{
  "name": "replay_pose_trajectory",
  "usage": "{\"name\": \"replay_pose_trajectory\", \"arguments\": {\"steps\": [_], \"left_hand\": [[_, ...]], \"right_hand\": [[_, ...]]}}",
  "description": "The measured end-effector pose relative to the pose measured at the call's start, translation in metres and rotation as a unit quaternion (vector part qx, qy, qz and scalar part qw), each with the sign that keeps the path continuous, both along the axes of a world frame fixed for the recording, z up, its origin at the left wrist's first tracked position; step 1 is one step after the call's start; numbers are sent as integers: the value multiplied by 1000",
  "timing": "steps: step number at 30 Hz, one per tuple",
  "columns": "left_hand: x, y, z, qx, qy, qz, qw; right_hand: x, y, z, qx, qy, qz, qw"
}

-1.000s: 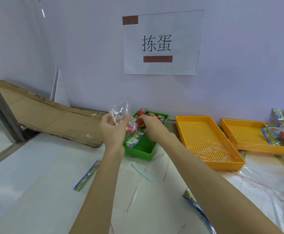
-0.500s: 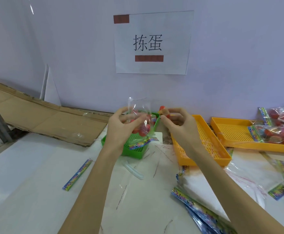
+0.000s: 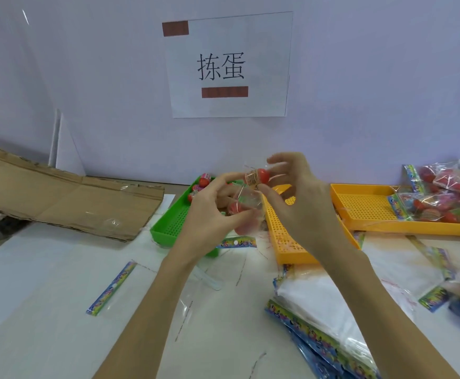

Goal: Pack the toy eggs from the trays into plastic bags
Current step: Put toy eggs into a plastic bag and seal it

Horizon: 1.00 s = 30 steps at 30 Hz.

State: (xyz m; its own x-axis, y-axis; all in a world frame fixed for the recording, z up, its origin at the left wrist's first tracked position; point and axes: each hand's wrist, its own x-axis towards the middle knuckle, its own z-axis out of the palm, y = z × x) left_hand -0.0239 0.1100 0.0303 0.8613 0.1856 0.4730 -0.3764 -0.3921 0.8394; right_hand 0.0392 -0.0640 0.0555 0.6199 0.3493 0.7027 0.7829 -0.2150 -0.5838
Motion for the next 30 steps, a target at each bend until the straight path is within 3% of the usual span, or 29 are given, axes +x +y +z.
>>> {"name": "replay_pose_trajectory", "arguments": {"steps": [5, 11, 16, 20, 30], "left_hand": [[-3, -2, 2, 19, -12, 2, 1000], [-1, -1, 0, 4, -14, -2, 1000], [0, 0, -2, 10, -2, -3, 1000], [0, 0, -4, 11, -10, 3, 1000], [1, -8, -4, -6, -19, -5, 1000]], "right_hand": [[4, -7, 1, -51, 9, 4, 999], [7, -5, -1, -17, 56, -6, 998], [7, -4, -2, -20, 34, -33, 999], [5, -7, 1, -72, 19, 8, 997], [1, -4, 1, -88, 43, 57, 994]]}}
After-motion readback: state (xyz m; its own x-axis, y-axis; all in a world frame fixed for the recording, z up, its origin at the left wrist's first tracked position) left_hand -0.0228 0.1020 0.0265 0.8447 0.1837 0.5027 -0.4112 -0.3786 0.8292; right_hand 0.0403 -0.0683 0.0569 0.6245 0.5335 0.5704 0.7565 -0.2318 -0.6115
